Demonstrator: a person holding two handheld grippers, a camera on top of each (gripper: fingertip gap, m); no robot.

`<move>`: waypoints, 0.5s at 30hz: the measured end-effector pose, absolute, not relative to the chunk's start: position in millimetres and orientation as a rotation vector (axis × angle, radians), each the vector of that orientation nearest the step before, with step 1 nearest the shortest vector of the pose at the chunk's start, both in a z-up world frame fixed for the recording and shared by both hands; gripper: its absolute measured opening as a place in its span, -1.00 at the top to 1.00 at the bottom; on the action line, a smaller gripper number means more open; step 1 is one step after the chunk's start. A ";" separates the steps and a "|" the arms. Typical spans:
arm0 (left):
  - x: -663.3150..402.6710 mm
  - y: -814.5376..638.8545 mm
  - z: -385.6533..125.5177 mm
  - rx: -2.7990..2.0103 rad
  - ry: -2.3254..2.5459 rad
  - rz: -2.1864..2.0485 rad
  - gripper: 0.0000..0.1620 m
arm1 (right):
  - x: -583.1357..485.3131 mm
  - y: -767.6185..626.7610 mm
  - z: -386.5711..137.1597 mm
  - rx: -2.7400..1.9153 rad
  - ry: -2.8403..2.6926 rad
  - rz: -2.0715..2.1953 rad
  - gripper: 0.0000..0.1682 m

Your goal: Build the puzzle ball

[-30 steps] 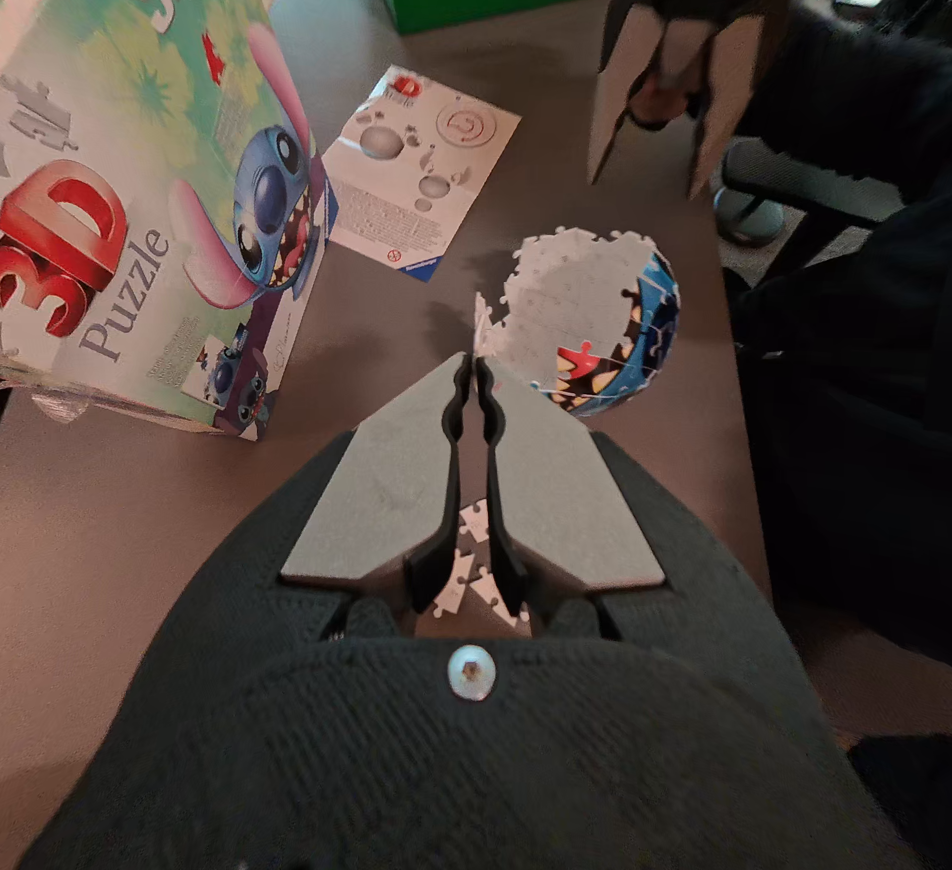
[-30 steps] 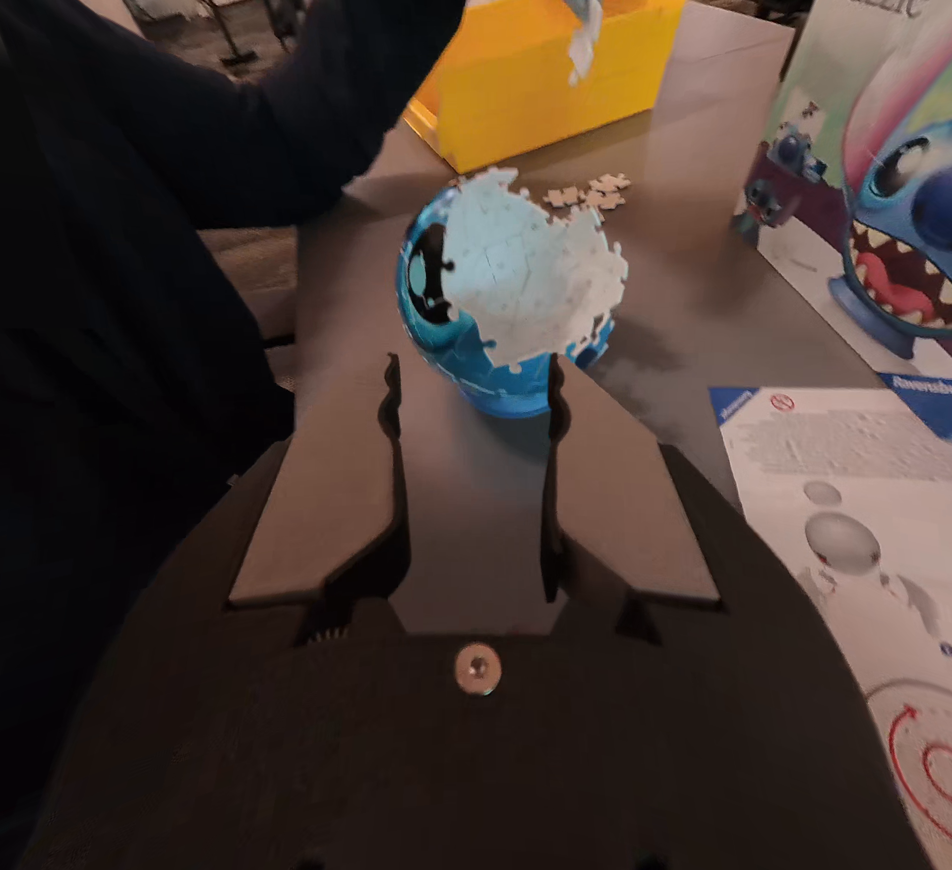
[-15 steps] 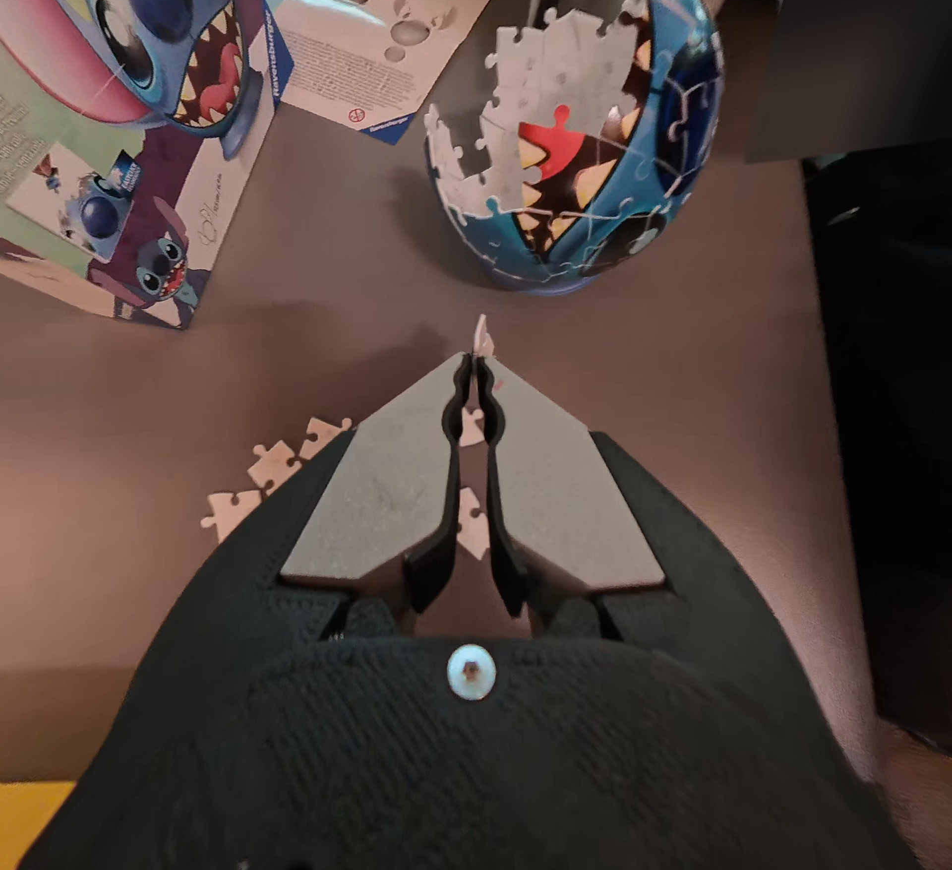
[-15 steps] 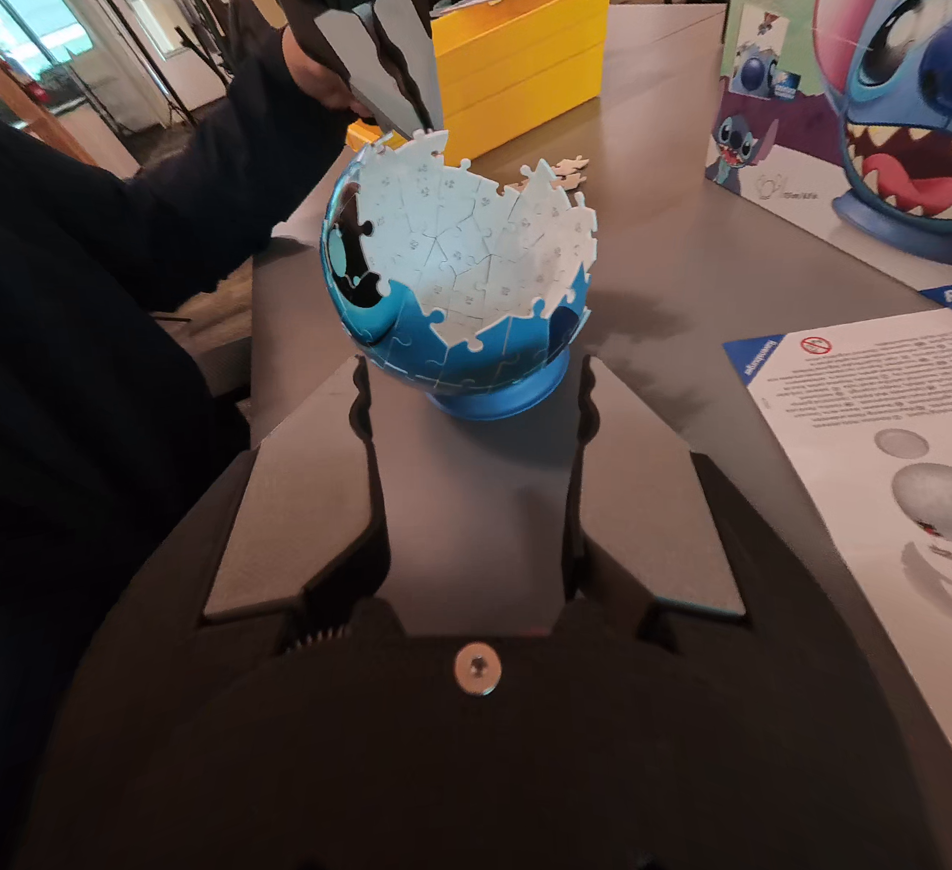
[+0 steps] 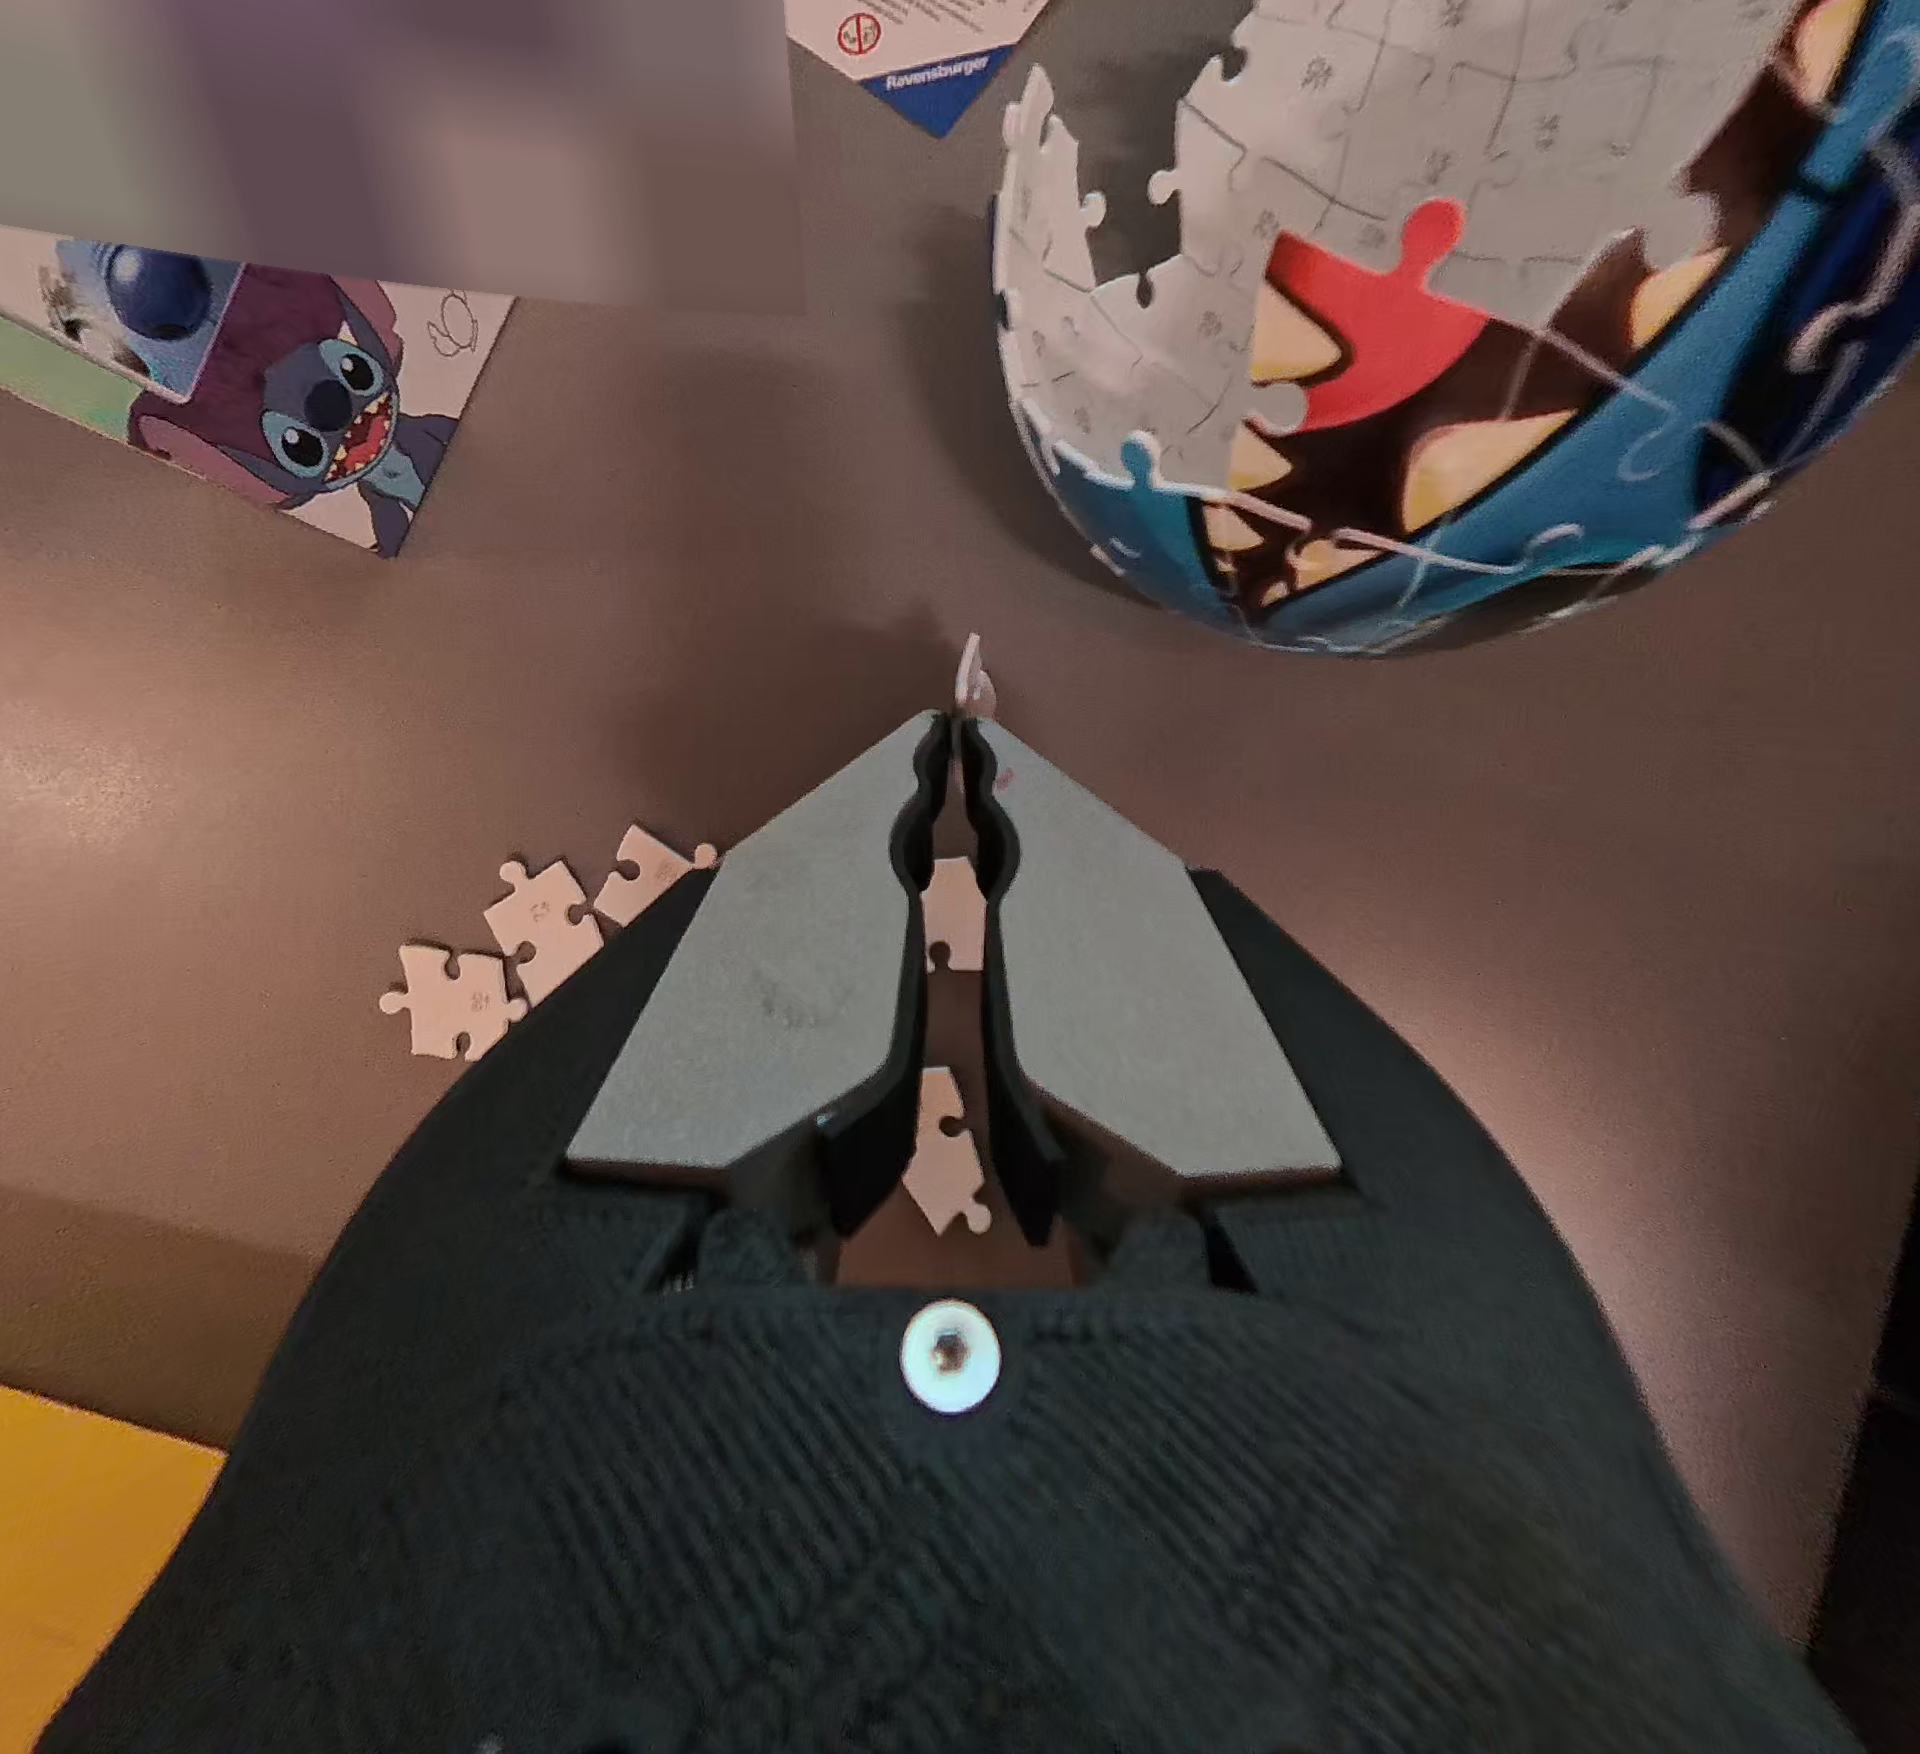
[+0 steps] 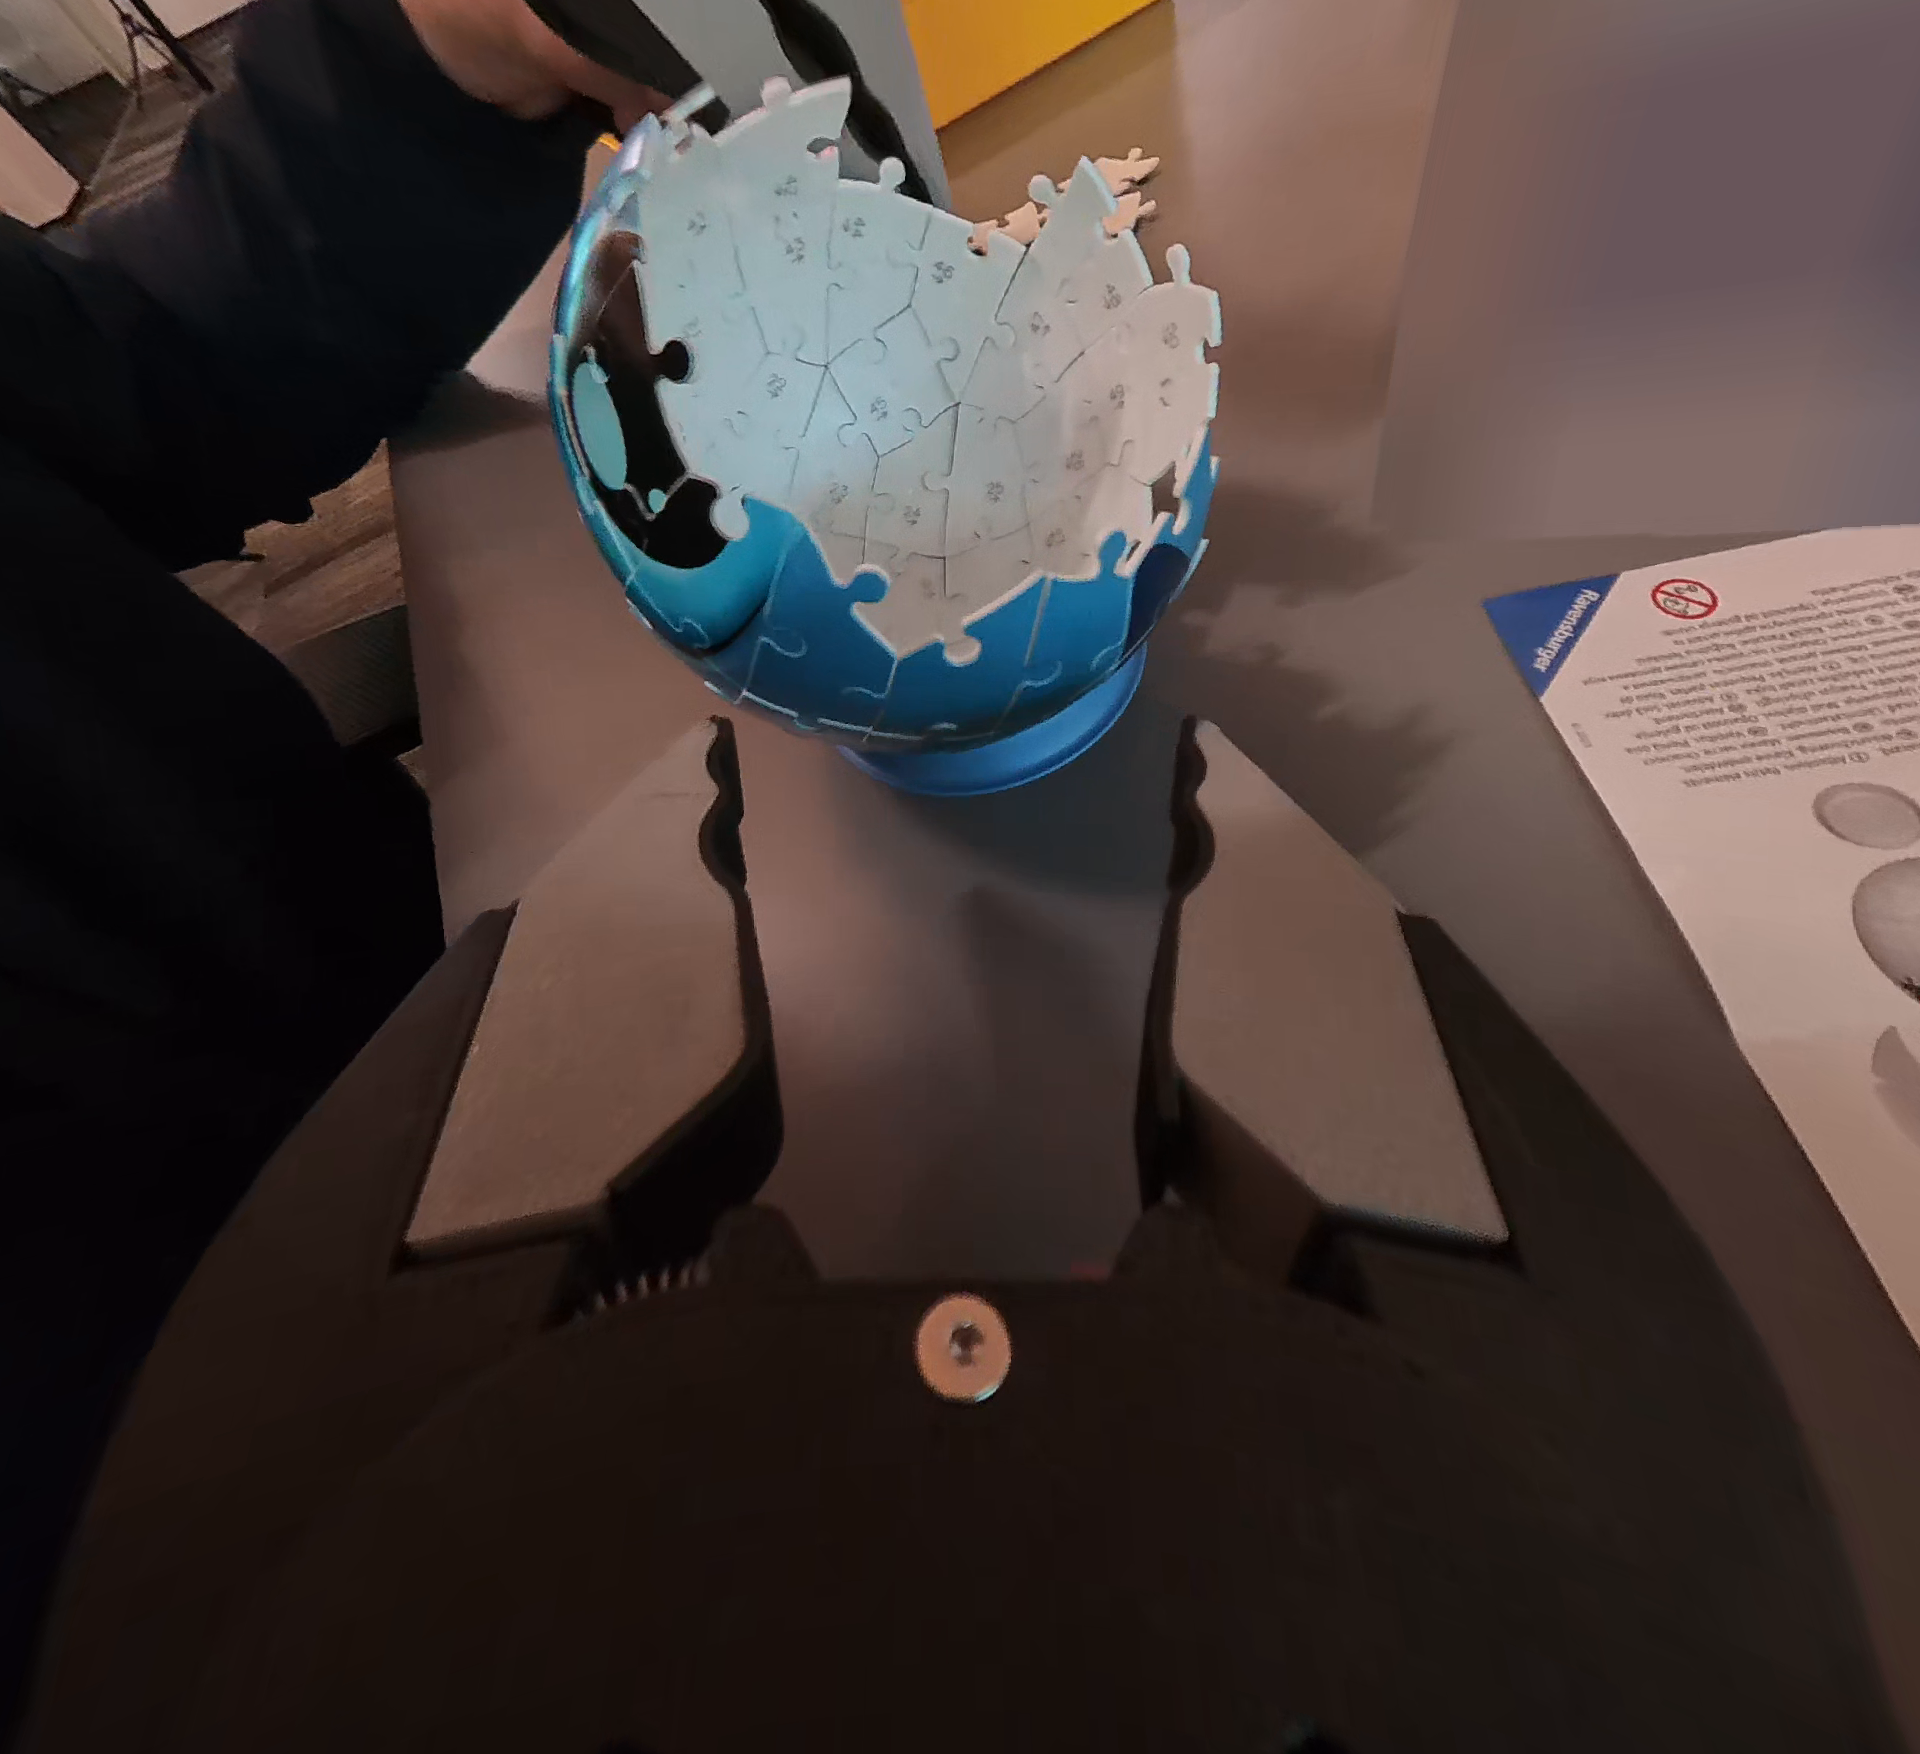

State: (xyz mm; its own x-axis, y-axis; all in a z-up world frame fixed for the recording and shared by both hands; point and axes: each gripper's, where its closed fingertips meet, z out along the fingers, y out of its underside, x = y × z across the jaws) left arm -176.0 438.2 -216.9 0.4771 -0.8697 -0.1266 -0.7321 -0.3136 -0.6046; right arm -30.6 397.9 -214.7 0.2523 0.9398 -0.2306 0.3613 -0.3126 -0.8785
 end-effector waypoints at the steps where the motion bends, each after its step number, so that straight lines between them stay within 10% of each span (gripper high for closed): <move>1: -177.3 440.5 -220.8 -2.132 1.324 -0.255 1.00 | -31.3 398.2 -215.0 -1.818 -1.185 1.028 0.03; 15: -147.7 418.2 -220.6 -2.050 1.473 -0.298 1.00 | -50.3 391.6 -214.7 -1.810 -1.190 1.025 -0.04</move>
State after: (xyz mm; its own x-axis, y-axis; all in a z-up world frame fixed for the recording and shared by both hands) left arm -147.7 418.2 -220.6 0.3620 -0.9193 -0.1546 -0.7869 -0.2124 -0.5794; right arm -50.3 391.6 -214.7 0.2552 0.9406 -0.2238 0.3606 -0.3074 -0.8806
